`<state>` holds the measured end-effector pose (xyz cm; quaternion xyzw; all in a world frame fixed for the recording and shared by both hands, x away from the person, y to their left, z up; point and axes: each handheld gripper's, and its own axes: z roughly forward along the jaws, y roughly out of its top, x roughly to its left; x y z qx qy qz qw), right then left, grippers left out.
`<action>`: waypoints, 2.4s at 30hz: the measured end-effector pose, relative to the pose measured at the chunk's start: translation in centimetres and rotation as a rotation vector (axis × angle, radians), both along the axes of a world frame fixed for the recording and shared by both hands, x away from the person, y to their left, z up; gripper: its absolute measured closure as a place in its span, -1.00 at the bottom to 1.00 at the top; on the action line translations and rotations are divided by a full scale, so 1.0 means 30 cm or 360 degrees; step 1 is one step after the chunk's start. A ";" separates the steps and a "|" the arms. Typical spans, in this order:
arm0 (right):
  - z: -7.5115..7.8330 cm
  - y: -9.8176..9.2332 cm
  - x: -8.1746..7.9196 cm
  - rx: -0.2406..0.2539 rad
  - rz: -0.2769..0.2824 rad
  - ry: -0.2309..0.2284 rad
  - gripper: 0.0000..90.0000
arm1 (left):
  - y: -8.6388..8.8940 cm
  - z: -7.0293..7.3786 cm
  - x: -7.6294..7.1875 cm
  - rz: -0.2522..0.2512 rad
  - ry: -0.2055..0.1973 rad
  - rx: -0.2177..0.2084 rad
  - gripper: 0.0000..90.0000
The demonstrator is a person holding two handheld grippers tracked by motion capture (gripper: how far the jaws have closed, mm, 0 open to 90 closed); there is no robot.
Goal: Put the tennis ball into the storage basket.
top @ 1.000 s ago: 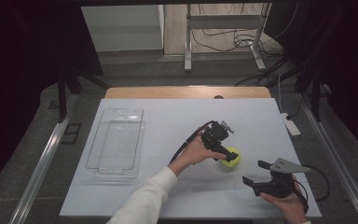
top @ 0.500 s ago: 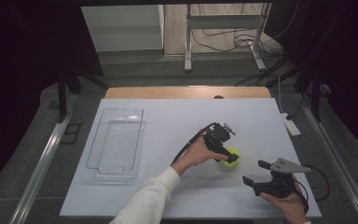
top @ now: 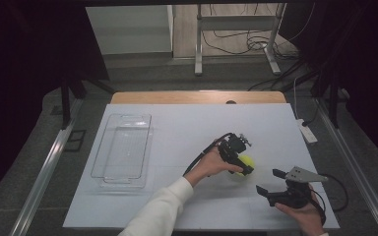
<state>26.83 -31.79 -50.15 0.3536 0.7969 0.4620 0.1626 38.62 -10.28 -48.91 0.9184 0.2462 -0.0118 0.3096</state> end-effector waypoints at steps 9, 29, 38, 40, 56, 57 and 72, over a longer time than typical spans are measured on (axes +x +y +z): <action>0.000 -0.001 0.000 0.0000 -0.0001 -0.0001 -0.80 | -0.012 -0.009 -0.005 -0.0030 0.0028 -0.0004 -0.66; 0.001 -0.002 -0.001 0.0001 -0.0004 -0.0005 -0.80 | -0.012 0.000 -0.018 -0.0051 -0.0001 -0.0015 -0.41; 0.002 -0.003 -0.002 0.0002 -0.0006 -0.0004 -0.80 | 0.016 0.026 -0.017 -0.0030 -0.0029 -0.0048 -0.40; 0.002 -0.002 -0.002 0.0003 -0.0006 -0.0005 -0.80 | 0.023 0.031 -0.018 -0.0031 -0.0038 -0.0045 -0.40; 0.002 -0.001 -0.003 0.0003 -0.0009 -0.0006 -0.80 | 0.065 0.048 -0.022 -0.0022 -0.0078 -0.0081 -0.40; 0.002 -0.001 -0.003 0.0003 -0.0008 -0.0008 -0.80 | 0.070 0.050 -0.022 -0.0027 -0.0086 -0.0085 -0.40; 0.001 -0.003 -0.002 -0.0001 -0.0015 -0.0004 -0.80 | 0.141 0.090 -0.032 0.0000 -0.0116 -0.0118 -0.40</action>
